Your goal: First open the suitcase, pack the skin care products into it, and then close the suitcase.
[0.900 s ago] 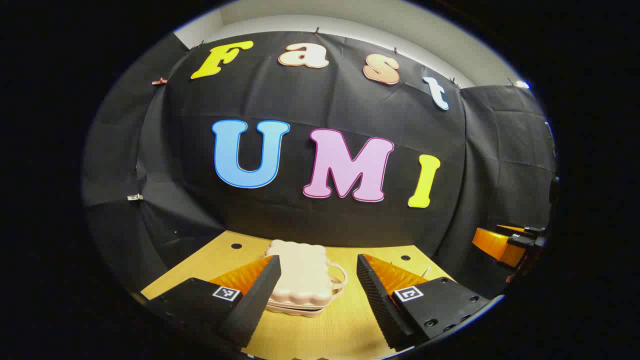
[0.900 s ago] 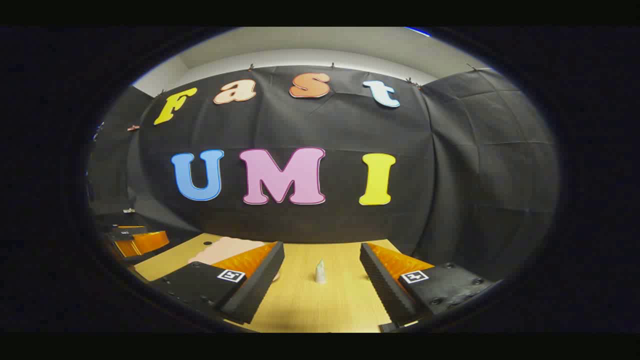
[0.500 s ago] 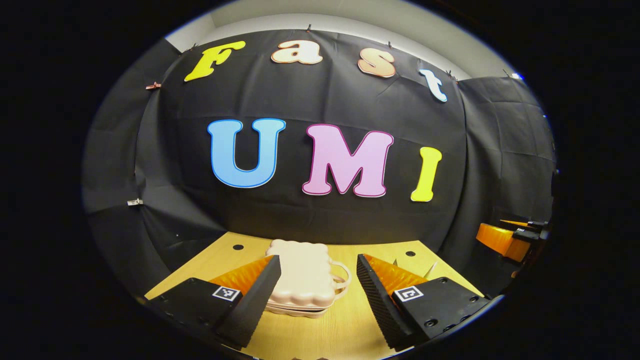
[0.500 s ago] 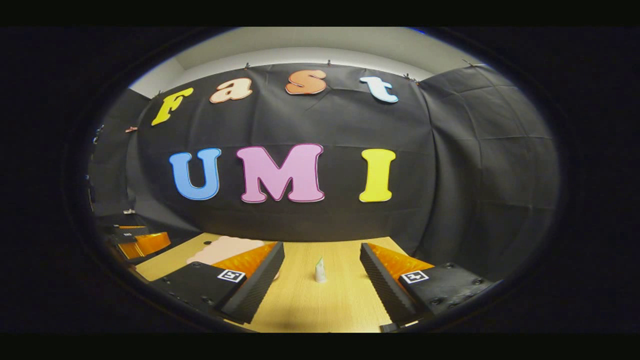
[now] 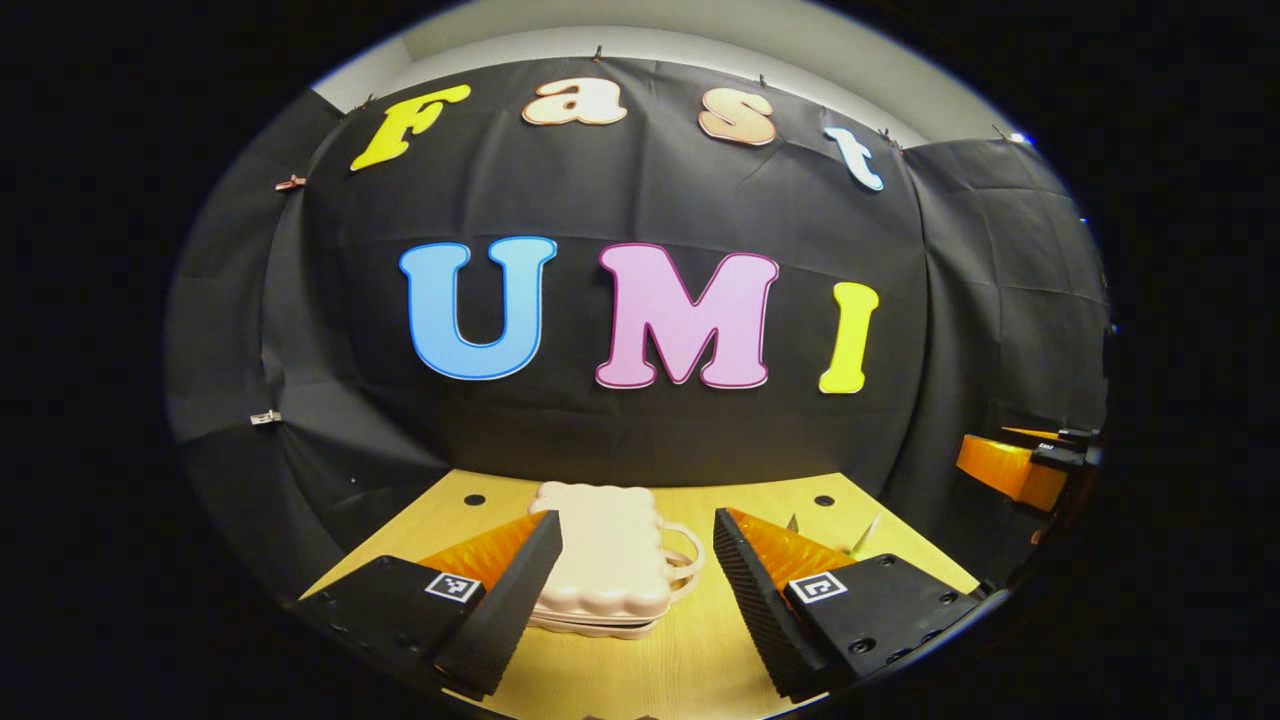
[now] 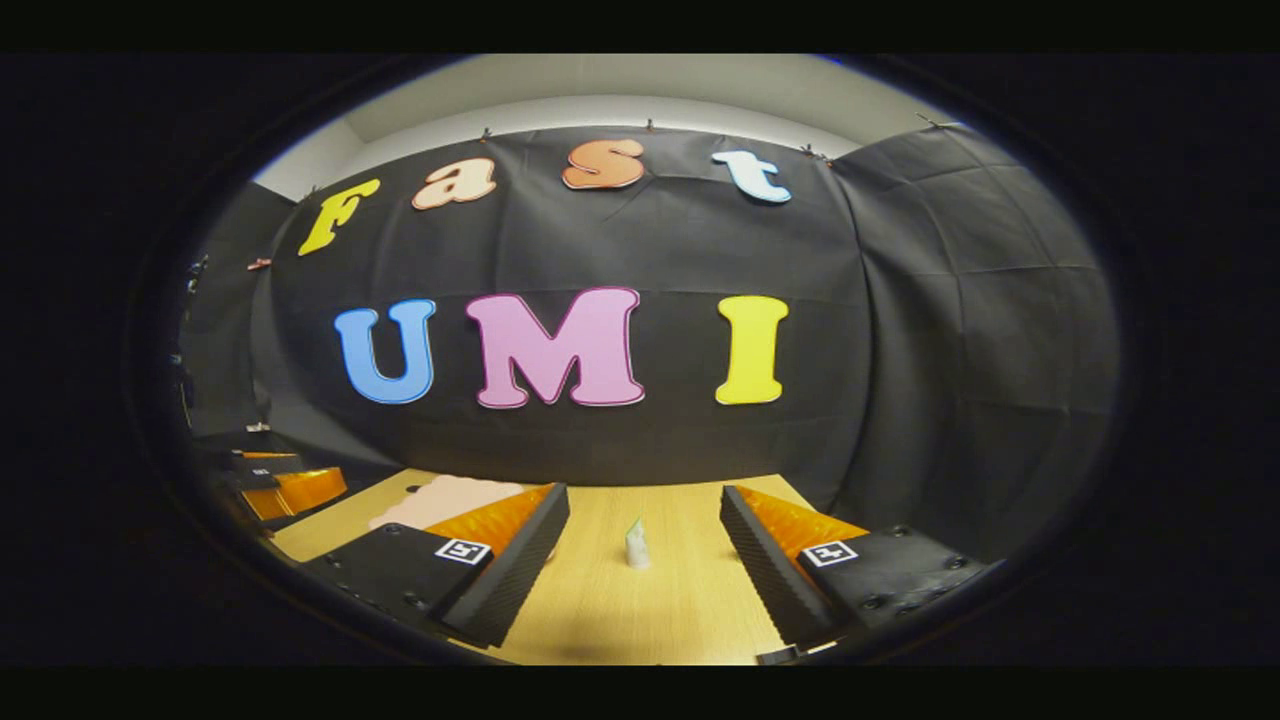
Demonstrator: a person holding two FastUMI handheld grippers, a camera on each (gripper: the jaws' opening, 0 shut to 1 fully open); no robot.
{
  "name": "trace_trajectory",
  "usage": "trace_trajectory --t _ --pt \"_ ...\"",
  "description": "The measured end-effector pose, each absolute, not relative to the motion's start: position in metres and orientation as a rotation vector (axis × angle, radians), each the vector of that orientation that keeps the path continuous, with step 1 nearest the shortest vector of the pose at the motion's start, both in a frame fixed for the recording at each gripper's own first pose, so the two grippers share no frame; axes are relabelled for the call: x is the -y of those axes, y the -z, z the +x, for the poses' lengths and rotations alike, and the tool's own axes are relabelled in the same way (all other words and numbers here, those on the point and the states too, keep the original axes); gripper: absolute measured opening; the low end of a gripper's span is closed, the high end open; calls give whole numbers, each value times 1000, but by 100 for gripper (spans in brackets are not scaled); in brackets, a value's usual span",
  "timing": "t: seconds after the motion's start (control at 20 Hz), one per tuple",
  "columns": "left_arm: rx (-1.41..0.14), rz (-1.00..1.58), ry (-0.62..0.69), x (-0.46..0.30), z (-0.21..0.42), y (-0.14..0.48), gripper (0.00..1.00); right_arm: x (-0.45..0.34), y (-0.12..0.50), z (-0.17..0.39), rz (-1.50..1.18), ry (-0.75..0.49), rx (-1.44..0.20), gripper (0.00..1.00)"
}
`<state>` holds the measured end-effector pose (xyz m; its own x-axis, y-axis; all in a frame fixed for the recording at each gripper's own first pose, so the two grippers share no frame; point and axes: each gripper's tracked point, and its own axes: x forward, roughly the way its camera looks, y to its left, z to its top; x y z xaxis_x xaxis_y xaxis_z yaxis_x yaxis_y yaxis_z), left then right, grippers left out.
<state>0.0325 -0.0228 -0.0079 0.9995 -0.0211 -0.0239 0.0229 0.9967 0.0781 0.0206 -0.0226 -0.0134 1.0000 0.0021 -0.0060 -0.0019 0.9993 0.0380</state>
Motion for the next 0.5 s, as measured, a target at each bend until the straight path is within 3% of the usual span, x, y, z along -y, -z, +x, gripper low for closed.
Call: trace_trajectory --t 0.05,0.1,0.15,0.3,0.35,0.4,0.5 --pt "-29 85 36 29 39 10 96 27 12 22 37 2 -2 96" --pt "-34 95 50 36 48 12 95 33 12 22 31 7 3 92" --pt "-43 105 65 43 56 15 96 41 13 24 19 14 7 100" --pt "-91 141 112 67 95 41 96 62 21 32 15 27 -4 92" --pt "-111 153 120 73 110 51 96 68 25 37 22 28 -13 93" --pt "-139 166 127 80 126 66 96 73 30 41 29 30 -23 100" --pt "-198 188 144 93 162 95 96 86 36 51 21 40 -26 96"
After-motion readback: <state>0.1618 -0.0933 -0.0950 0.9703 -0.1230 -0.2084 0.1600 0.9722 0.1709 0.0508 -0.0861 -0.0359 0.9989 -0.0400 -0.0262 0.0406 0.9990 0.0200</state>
